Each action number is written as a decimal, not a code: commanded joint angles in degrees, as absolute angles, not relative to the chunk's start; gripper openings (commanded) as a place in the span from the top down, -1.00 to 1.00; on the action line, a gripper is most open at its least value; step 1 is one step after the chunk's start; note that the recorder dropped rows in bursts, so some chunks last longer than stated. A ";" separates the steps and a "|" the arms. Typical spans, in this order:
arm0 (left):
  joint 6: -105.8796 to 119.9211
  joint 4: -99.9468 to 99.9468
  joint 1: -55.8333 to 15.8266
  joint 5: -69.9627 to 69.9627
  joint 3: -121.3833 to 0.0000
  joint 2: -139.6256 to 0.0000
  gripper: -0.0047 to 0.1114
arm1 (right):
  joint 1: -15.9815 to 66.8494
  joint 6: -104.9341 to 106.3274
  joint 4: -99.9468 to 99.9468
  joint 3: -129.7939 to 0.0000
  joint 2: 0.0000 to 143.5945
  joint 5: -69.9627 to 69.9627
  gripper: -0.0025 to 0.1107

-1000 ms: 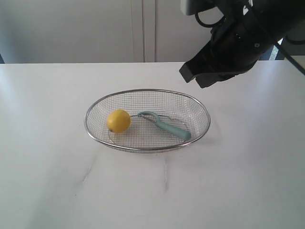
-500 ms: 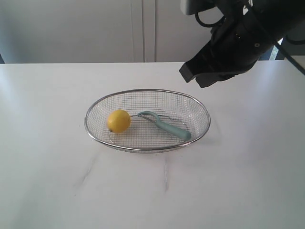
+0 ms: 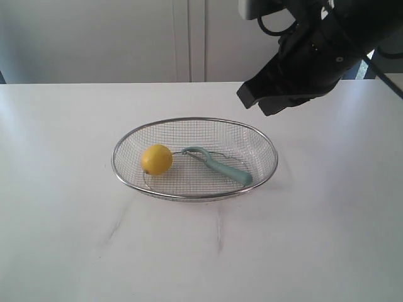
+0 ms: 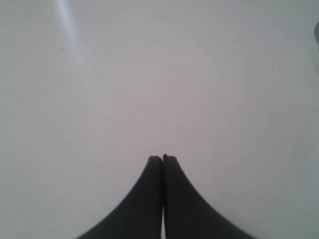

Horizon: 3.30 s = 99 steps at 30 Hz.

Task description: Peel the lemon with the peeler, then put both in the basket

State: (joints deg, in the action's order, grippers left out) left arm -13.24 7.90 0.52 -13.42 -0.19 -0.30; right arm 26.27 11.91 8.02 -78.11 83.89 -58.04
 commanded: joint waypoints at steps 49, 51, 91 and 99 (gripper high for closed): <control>-16.12 7.54 0.61 -13.69 0.00 0.00 0.92 | 7.17 11.69 9.06 -77.84 41.22 -57.52 0.96; -16.12 7.54 0.61 -13.69 0.00 0.00 0.92 | 4.53 11.69 9.06 -77.84 37.83 -57.52 0.96; -16.12 7.54 0.61 -13.69 0.00 0.00 0.92 | -9.16 11.47 16.03 -40.06 5.44 -28.32 0.96; -16.12 7.54 0.61 -13.69 0.00 0.00 0.92 | -9.16 11.25 16.69 -31.45 5.44 -24.51 0.96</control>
